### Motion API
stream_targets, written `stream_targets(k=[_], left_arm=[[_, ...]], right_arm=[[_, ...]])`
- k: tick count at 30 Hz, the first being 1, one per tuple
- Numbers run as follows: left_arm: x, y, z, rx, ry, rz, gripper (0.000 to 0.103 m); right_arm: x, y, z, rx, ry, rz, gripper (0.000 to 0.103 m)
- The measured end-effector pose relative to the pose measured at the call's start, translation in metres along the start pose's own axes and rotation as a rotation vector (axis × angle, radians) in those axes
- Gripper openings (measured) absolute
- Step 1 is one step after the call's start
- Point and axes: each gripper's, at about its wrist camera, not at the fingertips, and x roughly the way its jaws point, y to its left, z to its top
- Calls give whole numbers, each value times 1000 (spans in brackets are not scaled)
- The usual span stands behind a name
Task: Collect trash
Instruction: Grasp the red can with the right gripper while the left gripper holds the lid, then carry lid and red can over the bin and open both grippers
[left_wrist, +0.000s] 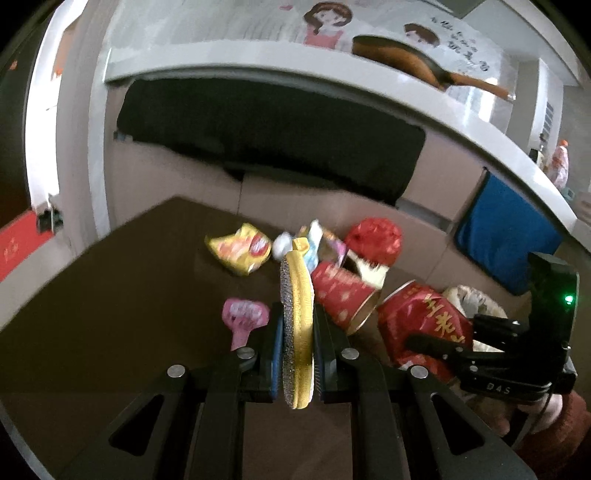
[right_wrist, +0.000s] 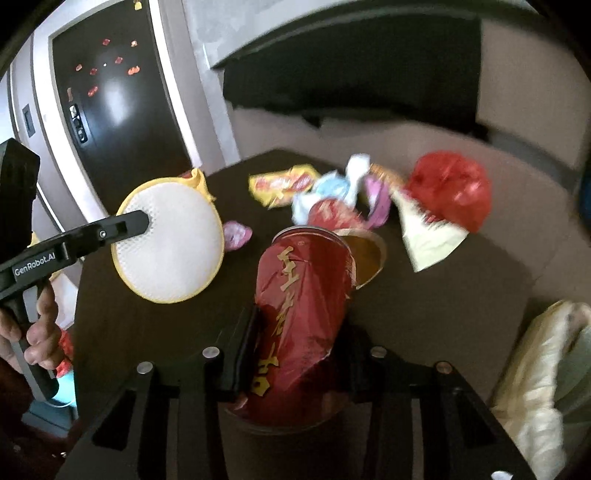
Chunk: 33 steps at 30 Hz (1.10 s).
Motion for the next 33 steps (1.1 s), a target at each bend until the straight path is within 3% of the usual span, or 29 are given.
stream_targets(k=[6, 16, 25, 33], left_arm=[[-25, -62, 35, 131, -154, 3, 14], [-44, -169, 67, 248, -279, -46, 14], [-33, -243, 65, 280, -270, -165, 14], [11, -288, 51, 316, -172, -271, 14]], right_arm=[[-65, -13, 23, 0, -136, -96, 36], [-193, -50, 35, 12, -342, -297, 36], [-250, -88, 6, 65, -377, -448, 36], [-264, -132, -14, 159, -362, -505, 36]])
